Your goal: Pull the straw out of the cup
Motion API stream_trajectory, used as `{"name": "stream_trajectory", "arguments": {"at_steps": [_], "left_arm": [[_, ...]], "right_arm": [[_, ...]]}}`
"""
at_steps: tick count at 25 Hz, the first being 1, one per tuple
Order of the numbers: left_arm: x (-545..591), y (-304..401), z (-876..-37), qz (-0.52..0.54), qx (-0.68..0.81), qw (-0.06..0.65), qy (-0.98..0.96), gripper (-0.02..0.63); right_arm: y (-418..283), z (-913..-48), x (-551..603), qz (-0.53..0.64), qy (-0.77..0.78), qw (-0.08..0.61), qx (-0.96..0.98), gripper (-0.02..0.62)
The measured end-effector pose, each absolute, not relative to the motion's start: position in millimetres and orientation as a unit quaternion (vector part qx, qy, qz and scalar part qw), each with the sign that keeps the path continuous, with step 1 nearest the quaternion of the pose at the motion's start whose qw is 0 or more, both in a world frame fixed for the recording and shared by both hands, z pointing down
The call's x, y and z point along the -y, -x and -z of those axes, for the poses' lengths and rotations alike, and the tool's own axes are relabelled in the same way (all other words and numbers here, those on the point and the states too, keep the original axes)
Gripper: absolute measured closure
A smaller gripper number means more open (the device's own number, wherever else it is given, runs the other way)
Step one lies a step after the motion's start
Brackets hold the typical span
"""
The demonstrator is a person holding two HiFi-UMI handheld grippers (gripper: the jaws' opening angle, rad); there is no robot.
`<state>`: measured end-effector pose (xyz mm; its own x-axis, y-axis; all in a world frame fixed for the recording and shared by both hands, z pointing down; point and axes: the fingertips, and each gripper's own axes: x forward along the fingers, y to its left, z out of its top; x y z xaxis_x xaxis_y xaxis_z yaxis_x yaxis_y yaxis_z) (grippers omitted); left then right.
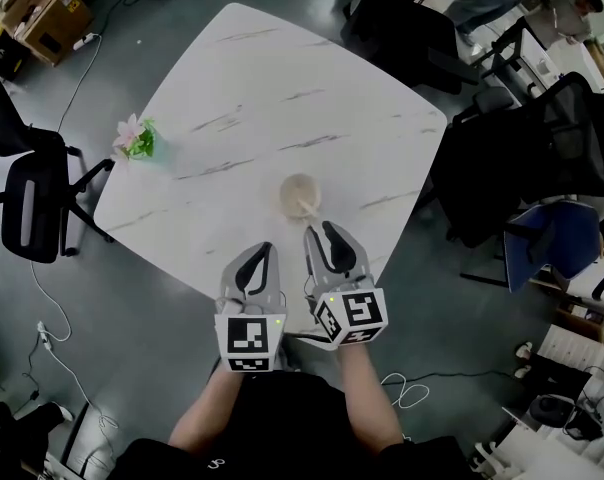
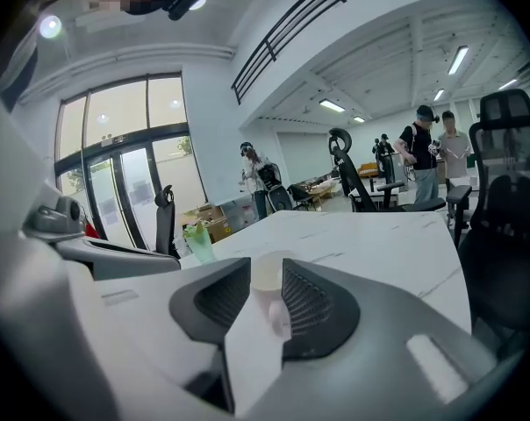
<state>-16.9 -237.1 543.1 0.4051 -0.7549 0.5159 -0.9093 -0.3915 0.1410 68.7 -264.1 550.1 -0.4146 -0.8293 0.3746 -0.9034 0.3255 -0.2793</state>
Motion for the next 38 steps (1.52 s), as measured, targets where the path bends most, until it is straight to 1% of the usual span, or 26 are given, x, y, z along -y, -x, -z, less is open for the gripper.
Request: {"name": "stream_trajectory", "arguments": {"at_steps": [19, 23, 24, 25, 26, 31, 38], "left_arm": [[248.8, 20.9, -549.6, -0.193, 0.529, 0.214, -0.798, 0.604], [249.2, 24.9, -544.2, -0.190, 0.533, 0.206, -0.798, 0.604], [248.7, 26.3, -541.2, -0.190, 0.534, 0.203, -0.798, 0.604], [248.1, 28.3, -537.7, -0.190, 0.536, 0.199, -0.798, 0.604], [247.8, 30.8, -534.0, -0.190, 0.538, 0.195, -0.798, 0.604], [249.0, 39.8, -519.0, -0.190, 0.548, 0.178, -0.795, 0.604], [250.2, 31.7, -498.4, -0.177, 0.545, 0.158, -0.804, 0.605]], "right_arm": [[-63.4, -578.8, 289.9, -0.232, -0.525, 0.122, 0.810, 0.482], [-63.0, -584.4, 290.1, -0.229, -0.533, 0.141, 0.802, 0.508], [-63.4, -584.9, 289.8, -0.227, -0.537, 0.147, 0.799, 0.523], [-63.5, -584.8, 289.6, -0.225, -0.541, 0.150, 0.797, 0.554], [-63.0, -584.3, 289.7, -0.225, -0.542, 0.151, 0.795, 0.549], [-62.8, -572.9, 290.3, -0.223, -0.544, 0.139, 0.796, 0.549], [-70.1, -536.9, 288.2, -0.205, -0.553, 0.110, 0.800, 0.549]]}}
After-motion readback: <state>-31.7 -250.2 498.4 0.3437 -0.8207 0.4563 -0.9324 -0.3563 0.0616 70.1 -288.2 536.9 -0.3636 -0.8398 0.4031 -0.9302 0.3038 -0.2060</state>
